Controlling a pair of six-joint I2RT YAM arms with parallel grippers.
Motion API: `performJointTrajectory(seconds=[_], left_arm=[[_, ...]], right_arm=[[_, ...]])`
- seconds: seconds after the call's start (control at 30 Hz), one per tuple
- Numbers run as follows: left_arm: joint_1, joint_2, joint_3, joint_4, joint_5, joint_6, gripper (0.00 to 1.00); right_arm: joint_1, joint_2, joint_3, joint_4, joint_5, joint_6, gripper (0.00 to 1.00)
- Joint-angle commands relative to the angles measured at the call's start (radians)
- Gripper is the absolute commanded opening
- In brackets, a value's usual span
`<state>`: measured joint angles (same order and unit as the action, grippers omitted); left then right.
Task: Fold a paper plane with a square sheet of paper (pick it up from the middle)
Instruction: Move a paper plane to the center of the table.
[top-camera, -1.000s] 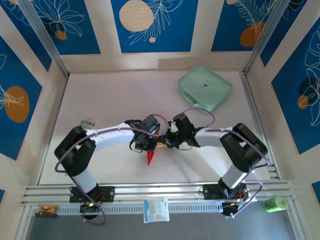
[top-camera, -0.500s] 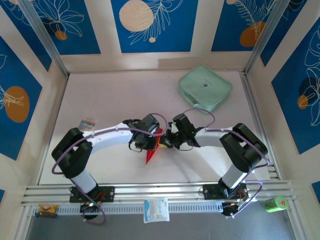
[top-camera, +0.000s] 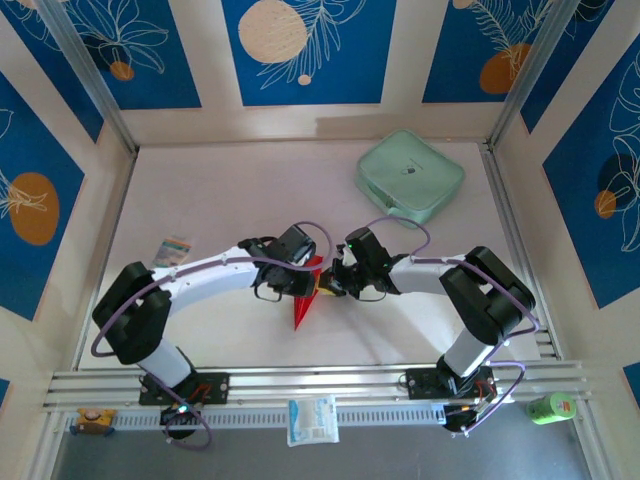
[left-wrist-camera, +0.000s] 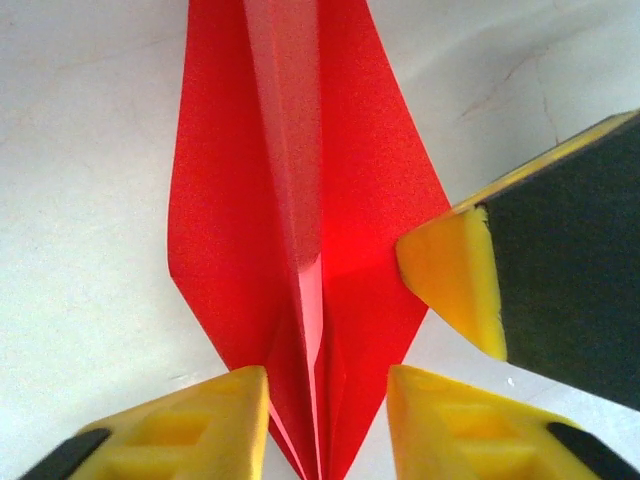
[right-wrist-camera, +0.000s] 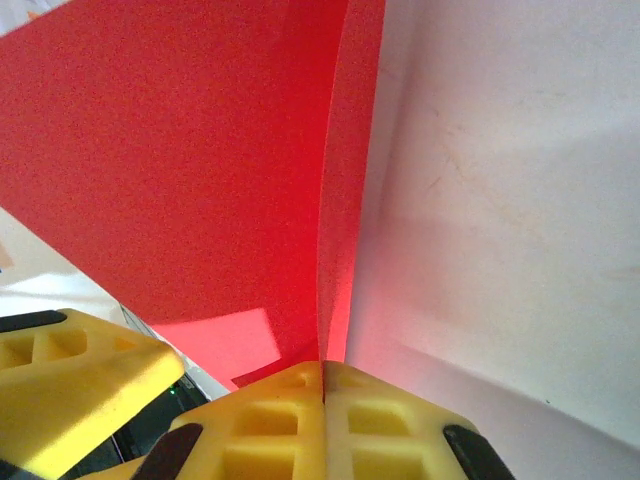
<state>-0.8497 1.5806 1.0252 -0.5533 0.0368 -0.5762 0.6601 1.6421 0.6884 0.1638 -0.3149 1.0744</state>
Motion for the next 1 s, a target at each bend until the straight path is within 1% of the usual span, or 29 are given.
performJointTrajectory(seconds=[0.0, 0.17, 0.6, 0.87, 0.97], left_arm=[[-0.011, -0.007, -0.010, -0.005, -0.024, -0.002, 0.39], [-0.011, 0.013, -0.008, -0.019, -0.025, -0.012, 0.40], [-0.011, 0.045, -0.020, -0.016, 0.015, -0.023, 0.40], [-0.011, 0.057, -0.032, 0.011, 0.079, -0.024, 0.40], [-0.012, 0.057, -0.036, 0.016, 0.084, -0.024, 0.38]], right_arm=[[0.001, -0.003, 0.013, -0.027, -0.006, -0.010, 0.02], [0.001, -0.002, 0.013, -0.026, -0.006, -0.009, 0.02], [0.002, -0.005, 0.014, -0.035, -0.003, -0.011, 0.02], [0.000, -0.004, 0.013, -0.031, -0.003, -0.010, 0.02], [-0.001, -0.004, 0.014, -0.032, -0.004, -0.010, 0.02]])
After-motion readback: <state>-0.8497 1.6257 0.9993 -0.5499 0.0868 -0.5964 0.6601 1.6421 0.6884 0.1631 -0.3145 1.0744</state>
